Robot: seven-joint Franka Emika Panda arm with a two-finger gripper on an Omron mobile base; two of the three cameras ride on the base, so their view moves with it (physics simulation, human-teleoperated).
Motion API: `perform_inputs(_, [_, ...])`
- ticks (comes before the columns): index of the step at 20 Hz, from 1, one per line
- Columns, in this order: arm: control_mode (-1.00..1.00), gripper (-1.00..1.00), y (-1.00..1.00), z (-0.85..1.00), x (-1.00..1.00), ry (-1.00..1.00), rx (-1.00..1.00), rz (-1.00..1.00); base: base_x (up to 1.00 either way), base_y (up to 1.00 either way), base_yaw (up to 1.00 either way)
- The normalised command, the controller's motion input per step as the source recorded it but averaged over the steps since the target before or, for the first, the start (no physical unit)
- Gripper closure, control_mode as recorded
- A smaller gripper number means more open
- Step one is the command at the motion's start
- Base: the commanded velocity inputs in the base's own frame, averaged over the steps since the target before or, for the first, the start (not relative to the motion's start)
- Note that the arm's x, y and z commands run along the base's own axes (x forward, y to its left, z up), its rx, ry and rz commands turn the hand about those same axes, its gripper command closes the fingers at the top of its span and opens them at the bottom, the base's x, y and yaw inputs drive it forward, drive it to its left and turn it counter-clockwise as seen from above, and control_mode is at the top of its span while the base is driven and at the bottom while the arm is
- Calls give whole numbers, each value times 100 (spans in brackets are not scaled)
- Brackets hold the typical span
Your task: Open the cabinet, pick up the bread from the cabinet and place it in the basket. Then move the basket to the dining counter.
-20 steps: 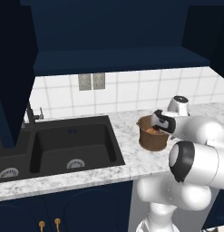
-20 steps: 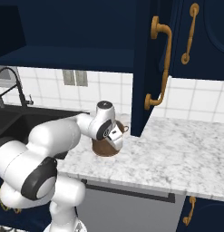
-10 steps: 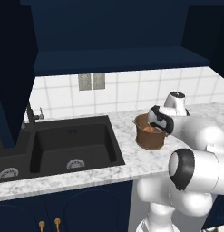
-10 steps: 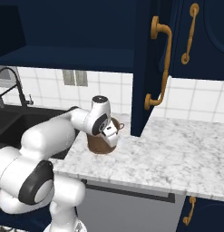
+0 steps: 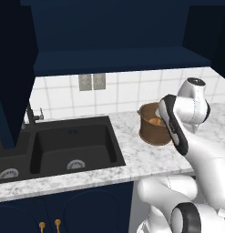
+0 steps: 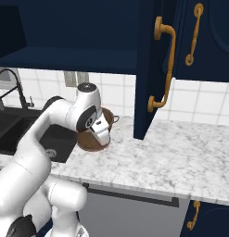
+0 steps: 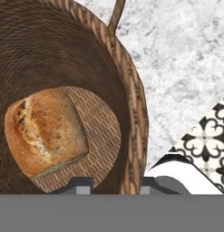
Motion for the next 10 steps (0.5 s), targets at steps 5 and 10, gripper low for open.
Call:
perform_inputs(5, [-100, 100, 44, 96, -100, 0, 0, -1, 0, 0, 0])
perform_inputs(10, [-100, 100, 30, 77, -96, 0, 0, 0, 0, 0, 0])
